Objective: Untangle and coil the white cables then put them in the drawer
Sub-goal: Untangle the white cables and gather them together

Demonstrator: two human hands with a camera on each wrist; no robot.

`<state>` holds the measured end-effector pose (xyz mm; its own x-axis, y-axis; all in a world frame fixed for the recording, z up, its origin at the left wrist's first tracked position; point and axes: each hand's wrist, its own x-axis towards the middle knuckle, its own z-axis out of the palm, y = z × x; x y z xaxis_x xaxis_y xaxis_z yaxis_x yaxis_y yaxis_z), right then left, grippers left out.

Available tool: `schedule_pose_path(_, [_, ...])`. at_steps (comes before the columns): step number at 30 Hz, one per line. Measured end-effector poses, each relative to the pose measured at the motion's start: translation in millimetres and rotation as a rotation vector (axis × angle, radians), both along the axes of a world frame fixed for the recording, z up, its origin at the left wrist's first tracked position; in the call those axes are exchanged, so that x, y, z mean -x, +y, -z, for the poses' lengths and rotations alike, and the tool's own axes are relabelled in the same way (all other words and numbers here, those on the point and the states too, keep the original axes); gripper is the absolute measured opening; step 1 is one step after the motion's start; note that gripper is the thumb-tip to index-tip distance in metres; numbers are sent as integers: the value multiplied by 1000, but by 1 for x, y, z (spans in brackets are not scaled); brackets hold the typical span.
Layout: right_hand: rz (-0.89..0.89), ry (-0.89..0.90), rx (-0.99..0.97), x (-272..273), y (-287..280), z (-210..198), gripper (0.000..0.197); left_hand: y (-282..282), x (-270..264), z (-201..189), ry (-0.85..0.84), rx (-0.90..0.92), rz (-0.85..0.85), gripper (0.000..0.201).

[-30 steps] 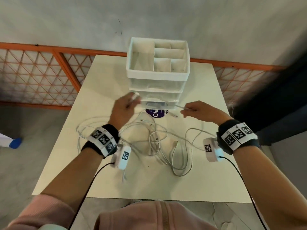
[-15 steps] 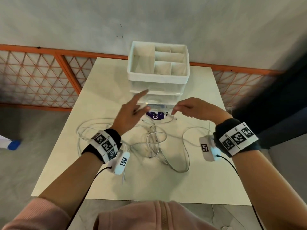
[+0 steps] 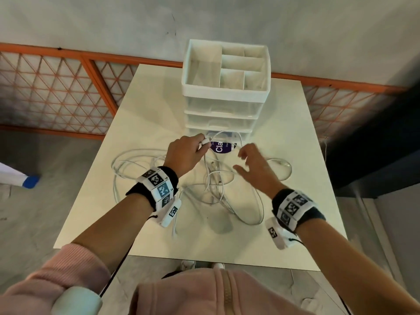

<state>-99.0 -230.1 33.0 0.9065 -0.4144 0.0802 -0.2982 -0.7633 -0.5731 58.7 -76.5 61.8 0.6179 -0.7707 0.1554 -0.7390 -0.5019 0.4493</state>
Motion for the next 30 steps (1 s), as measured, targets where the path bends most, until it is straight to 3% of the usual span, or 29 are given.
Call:
schedule_pose_path(4, [-298, 427, -226, 8, 25, 49, 20, 4, 0, 4, 18, -8, -39, 31])
schedule_pose_path(7, [-300, 555, -196, 9, 37, 68, 30, 7, 1, 8, 49, -24, -23, 29])
schedule_pose_path(12, [-412, 832, 91, -8, 39, 34, 28, 8, 3, 4, 14, -18, -66, 27])
schedule_pose_path(14, [-464, 902, 75, -16, 34, 7, 19, 8, 0, 0, 47, 22, -81, 26])
schedule_pose_path(16, [-502, 926, -83, -24, 28, -31, 11, 8, -5, -3, 216, 128, -24, 21])
schedule_pose_path(18, [-583, 860, -215, -31, 23, -73, 14, 4, -7, -10, 409, 186, 73, 20])
schedule_pose_path(20, [-595, 677, -268, -37, 16, -111, 16, 1, -3, -20, 606, 176, 146, 20])
schedule_pose_path(24, [-322, 212, -404, -40, 4, -152, 19, -7, 10, -42, 1244, 325, 255, 35])
schedule_pose_path(27, [-160, 37, -484, -40, 1, -155, 29, -12, 15, -49, 1312, 342, 306, 46])
schedule_pose_path(30, [-102, -51, -464, -42, 2, -149, 27, -11, 18, -54, 1321, 385, 357, 46])
